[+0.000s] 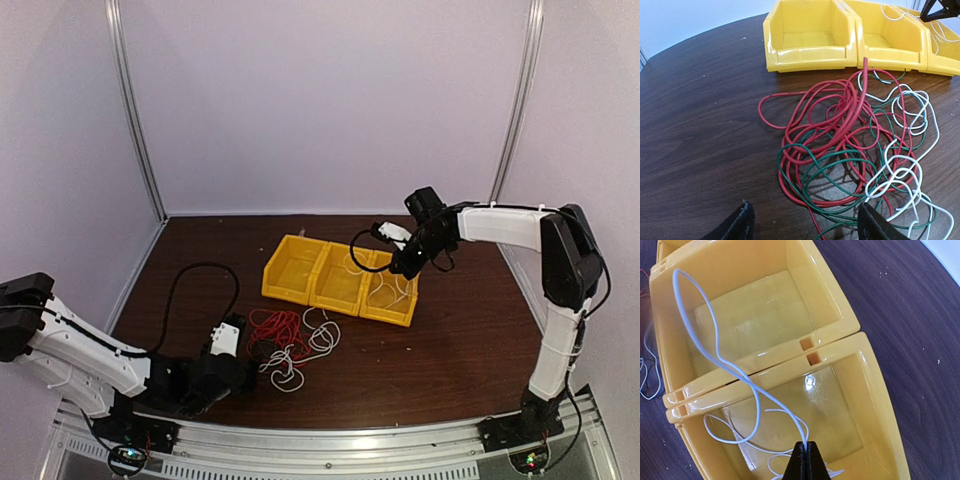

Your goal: Untangle the cables

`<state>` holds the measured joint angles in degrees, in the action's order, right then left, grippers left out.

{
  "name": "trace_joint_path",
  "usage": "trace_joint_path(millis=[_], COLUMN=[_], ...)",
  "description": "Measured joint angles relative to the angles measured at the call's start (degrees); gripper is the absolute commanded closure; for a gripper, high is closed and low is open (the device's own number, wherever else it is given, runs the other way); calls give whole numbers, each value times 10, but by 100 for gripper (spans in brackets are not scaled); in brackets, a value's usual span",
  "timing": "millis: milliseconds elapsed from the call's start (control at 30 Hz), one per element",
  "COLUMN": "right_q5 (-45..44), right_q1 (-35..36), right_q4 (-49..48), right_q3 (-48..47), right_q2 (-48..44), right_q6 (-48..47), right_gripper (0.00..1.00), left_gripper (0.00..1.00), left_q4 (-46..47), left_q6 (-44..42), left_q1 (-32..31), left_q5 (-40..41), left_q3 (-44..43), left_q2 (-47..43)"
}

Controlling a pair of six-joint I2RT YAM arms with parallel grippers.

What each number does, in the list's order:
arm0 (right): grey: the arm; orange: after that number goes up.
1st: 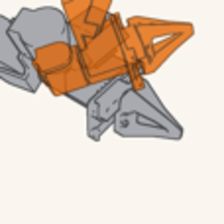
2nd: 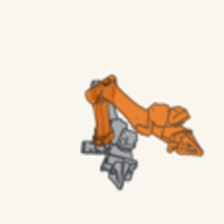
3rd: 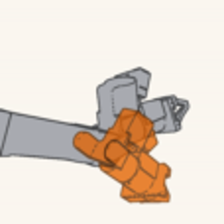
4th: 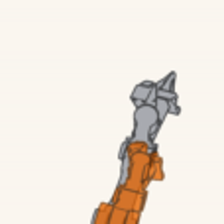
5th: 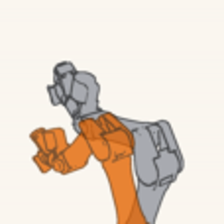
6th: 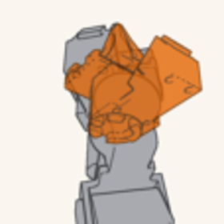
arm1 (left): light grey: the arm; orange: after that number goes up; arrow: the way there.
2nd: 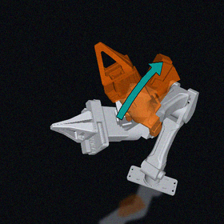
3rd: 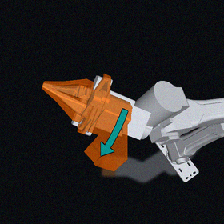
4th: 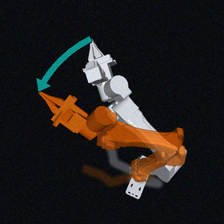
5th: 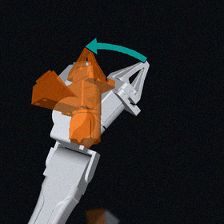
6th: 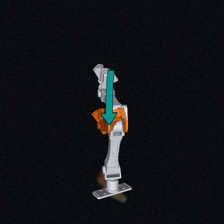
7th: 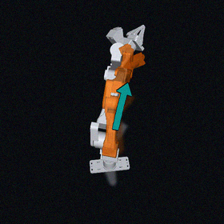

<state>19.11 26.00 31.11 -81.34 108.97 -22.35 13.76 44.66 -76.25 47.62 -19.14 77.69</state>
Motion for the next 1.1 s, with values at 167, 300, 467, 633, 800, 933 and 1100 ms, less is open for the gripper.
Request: trace_joint_path(millis=[167,300,467,633,800,933,1100], right_q5=[-25,-43,-55,-68,-77,-81,-66], right_q1=[7,25,43,45,44,44,44], right_q4=[28,39,44,56,95,119,134], right_q3=[-34,-45,-53,-52,-52,-57,-67], right_q2=[38,65,93,88,26,-34,-49], right_q6=[0,1,14,21,15,9,-12], right_gripper=[100,100,95,77,66,62,54], left_gripper=[28,28,29,28,28,29,29], left_q4=[3,4,4,4,4,4,4], left_q6=[-5,-4,-4,-4,-4,-4,-4], left_q1=[0,0,0,0,0,0,0], left_q5=[0,0,-1,-1,-1,-1,-2], left_q3=[0,0,0,0,0,-1,0], left_q2=[0,0,0,0,0,1,2])
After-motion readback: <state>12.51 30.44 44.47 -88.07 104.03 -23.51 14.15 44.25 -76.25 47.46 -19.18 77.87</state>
